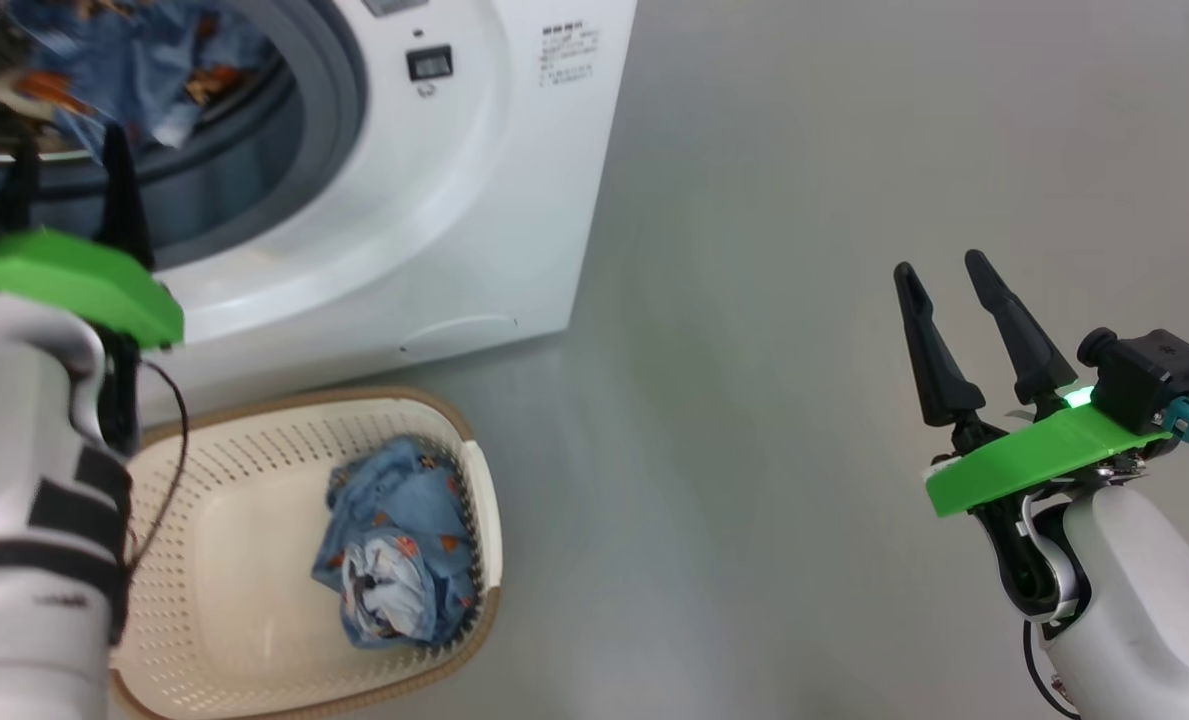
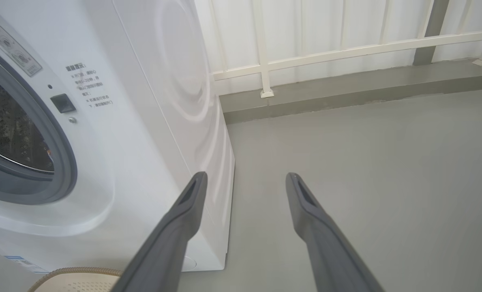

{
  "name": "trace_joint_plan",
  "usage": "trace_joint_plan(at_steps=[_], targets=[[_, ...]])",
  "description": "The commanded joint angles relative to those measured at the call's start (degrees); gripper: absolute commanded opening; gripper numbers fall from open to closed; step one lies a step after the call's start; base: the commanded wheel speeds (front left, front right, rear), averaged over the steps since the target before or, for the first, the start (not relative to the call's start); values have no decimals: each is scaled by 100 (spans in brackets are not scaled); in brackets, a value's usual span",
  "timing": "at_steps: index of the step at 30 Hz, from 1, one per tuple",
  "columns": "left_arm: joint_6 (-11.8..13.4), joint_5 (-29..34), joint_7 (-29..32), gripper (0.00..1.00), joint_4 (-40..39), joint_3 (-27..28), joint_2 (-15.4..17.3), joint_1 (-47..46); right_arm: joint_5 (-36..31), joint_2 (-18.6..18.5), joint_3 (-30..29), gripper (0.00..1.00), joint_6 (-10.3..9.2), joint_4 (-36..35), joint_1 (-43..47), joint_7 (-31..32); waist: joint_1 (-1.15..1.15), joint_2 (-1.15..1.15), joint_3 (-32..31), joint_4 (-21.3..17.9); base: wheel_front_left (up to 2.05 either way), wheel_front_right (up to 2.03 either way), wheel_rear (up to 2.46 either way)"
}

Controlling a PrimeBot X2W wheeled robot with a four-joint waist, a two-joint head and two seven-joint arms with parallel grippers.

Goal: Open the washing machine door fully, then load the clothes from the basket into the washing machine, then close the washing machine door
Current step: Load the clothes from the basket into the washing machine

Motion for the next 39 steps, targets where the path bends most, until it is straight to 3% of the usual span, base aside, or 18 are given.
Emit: trace_joint_plan(at_steps=[1, 23, 39], targets=[[34, 11, -35, 100, -229, 129, 227, 170, 69, -94, 83, 100, 42, -87, 139, -46, 1, 0, -259, 118, 0, 0, 0], [-30, 270, -37, 100, -2486, 630, -172, 2781, 219, -276, 132, 100, 42, 151, 580, -46, 1, 0, -1487, 560, 0, 0, 0], [-22, 310, -37, 100, -3464, 796, -363, 3956, 271, -322, 181, 100, 42, 197, 826, -46, 1, 0, -1907, 692, 0, 0, 0]])
